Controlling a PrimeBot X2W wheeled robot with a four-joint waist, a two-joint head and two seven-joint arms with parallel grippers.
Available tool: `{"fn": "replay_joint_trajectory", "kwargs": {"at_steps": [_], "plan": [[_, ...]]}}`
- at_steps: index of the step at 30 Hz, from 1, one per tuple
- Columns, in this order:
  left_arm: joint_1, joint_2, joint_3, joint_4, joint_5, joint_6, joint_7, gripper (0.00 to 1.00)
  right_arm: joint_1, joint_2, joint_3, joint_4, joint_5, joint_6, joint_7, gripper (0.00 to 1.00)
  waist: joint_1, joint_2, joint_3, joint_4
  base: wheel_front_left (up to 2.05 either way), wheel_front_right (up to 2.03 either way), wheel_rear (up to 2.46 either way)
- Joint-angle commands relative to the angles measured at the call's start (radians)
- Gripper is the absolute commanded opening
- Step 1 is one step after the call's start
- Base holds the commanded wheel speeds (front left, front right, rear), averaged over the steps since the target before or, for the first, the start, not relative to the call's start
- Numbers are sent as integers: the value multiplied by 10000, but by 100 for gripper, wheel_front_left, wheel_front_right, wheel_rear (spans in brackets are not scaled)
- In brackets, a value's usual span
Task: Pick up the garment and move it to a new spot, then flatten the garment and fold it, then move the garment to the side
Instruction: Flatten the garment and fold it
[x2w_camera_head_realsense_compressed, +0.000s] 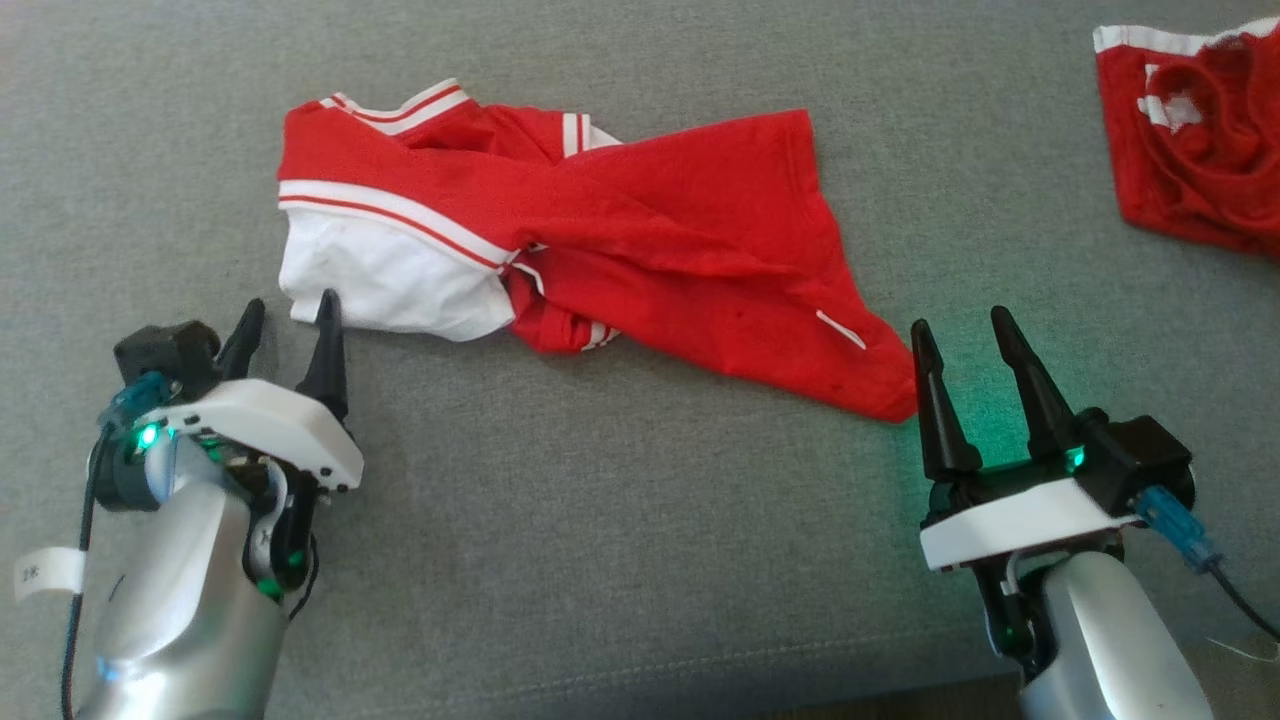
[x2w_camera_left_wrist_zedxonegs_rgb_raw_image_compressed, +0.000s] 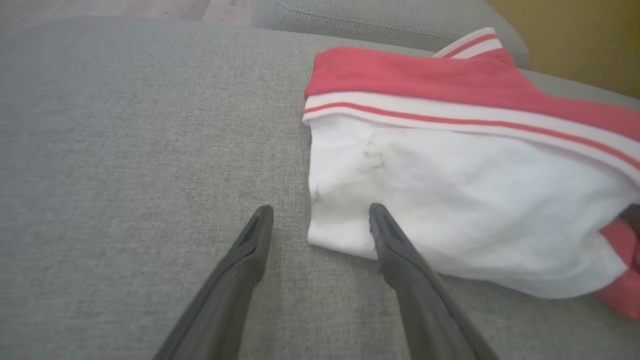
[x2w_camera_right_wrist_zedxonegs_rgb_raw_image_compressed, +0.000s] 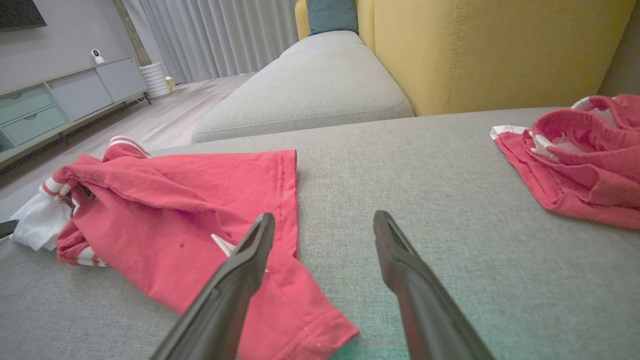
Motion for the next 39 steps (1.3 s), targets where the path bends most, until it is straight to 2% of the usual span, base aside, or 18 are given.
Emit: {"fn": "replay_joint_trajectory", "kwargs": {"at_steps": [1, 6, 7, 8, 10, 11, 12, 19, 25, 30, 33, 36, 39], "plan": [[-361, 350, 335, -206, -50, -24, -27, 100, -272, -33, 266, -248, 94, -9, -134, 100, -1, 0, 27, -44, 0, 0, 0], [-492, 396, 296, 130, -90, -114, -101, 100, -334, -33, 355, -165, 193, -9, -179, 100, -1, 0, 103, -202, 0, 0, 0], [-515, 387, 268, 183, -87, -134, -116, 91, -346, -33, 360, -149, 204, -9, -186, 100, -1, 0, 111, -231, 0, 0, 0], [-531, 373, 236, 223, -86, -156, -125, 48, -356, -33, 362, -132, 213, -9, -192, 100, -1, 0, 116, -257, 0, 0, 0], [-543, 348, 168, 255, -86, -211, -146, 15, -364, -33, 357, -98, 226, -9, -201, 100, -1, 0, 108, -299, 0, 0, 0], [-535, 338, 140, 246, -83, -224, -165, 2, -361, -33, 352, -80, 231, -9, -205, 100, -1, 0, 89, -312, 0, 0, 0], [-514, 337, 108, 224, -71, -235, -190, 0, -353, -33, 345, -59, 232, -9, -209, 100, -1, 0, 56, -317, 0, 0, 0], [-37, 434, -34, -488, 25, -194, -451, 0, -221, -33, 286, 28, 253, -9, -221, 100, -1, 0, -431, -139, 0, 0, 0], [901, 776, -150, -2652, 153, 118, -8, 0, -37, -33, 202, 96, 245, -9, -223, 100, -1, 0, -983, 243, 0, 0, 0], [2151, 1258, -141, -5225, 111, 571, 1112, 0, 117, -33, 165, 160, 227, -9, -224, 100, -1, 0, -1319, 531, 0, 0, 0], [3357, 1488, -76, -7005, -72, 1080, 2073, 0, 198, -33, 118, 235, 105, -9, -224, 100, -1, 0, -1391, 653, 0, 0, 0], [4189, 1555, 128, -7642, -285, 1459, 2431, 0, 247, -33, -4, 294, -44, -9, -221, 100, -1, 0, -1352, 705, 0, 0, 0], [4756, 1495, 298, -7670, -532, 1689, 2536, 0, 270, -33, -113, 324, -233, -9, -141, 100, -1, 0, -1257, 728, 0, 0, 0]]}}
